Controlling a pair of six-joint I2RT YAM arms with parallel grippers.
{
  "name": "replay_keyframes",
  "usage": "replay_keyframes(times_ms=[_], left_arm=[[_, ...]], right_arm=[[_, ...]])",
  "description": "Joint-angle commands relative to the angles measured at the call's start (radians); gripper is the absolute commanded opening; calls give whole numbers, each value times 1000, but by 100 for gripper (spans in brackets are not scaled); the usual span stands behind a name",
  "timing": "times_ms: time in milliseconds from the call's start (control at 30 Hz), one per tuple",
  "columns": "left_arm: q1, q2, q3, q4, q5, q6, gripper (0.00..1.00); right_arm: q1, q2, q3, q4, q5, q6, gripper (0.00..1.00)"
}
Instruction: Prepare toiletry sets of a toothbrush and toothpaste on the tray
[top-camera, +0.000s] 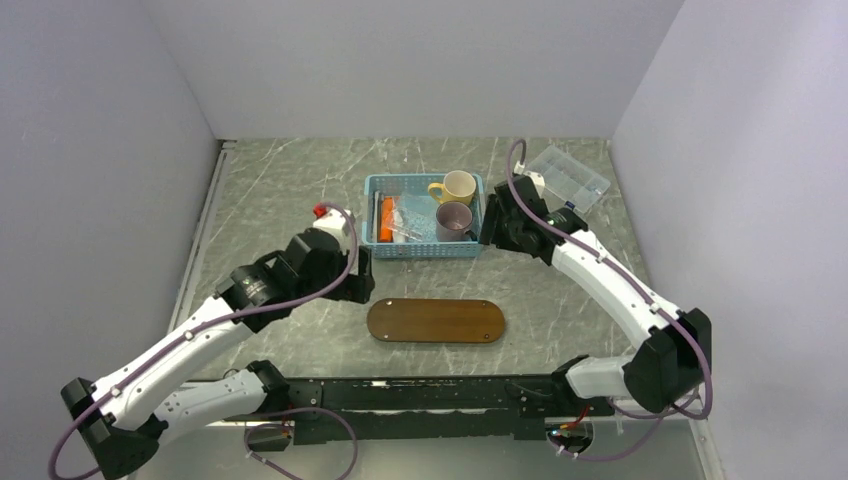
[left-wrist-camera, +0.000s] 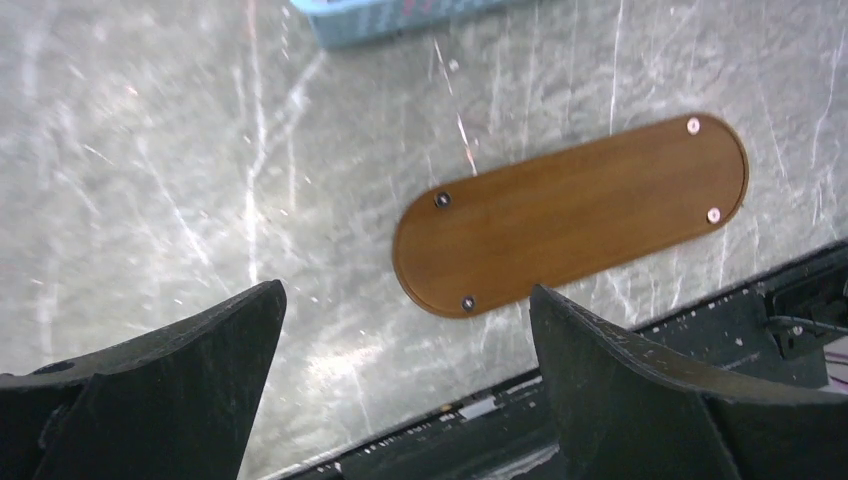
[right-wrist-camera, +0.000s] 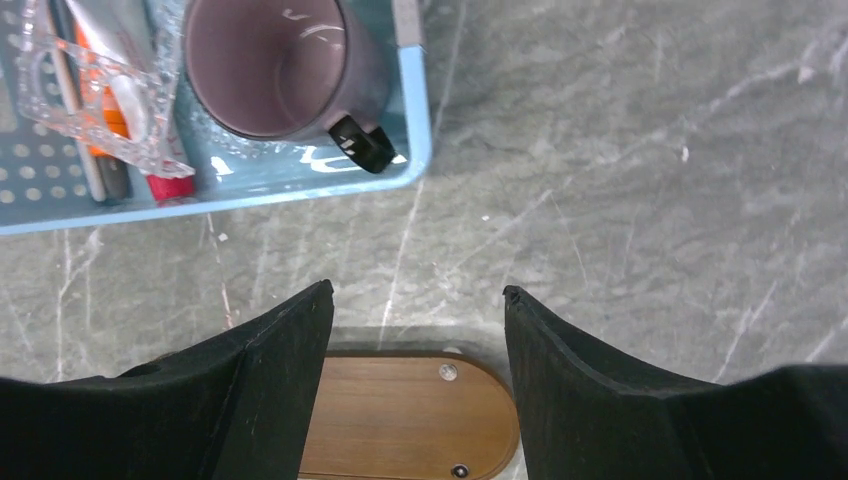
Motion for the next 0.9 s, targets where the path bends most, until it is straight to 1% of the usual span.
replay_keyframes(times_ms=[0,67,200,400,633,767,867], left_arm=[[91,0,105,-35,26,170,99],[147,8,124,-34,50,200,99],[247,8,113,13,87,236,99],[352,21,79,67,129,258,99],[389,0,11,140,127,266,99],[393,-10,-17,143,137,264,99],[393,-18,-28,141,146,267,99]], right_arm=[[-2,56,116,31,-47,-59,65],[-1,89,159,35,-67,-67,64],[6,163,258,36,-101,-67,62],[48,275,387,24,-108,-54,61],[83,398,512,-1,-72,-8,61],[94,460,553,-13,-39,2,60],[96,507,574,-13,-27,1,57]])
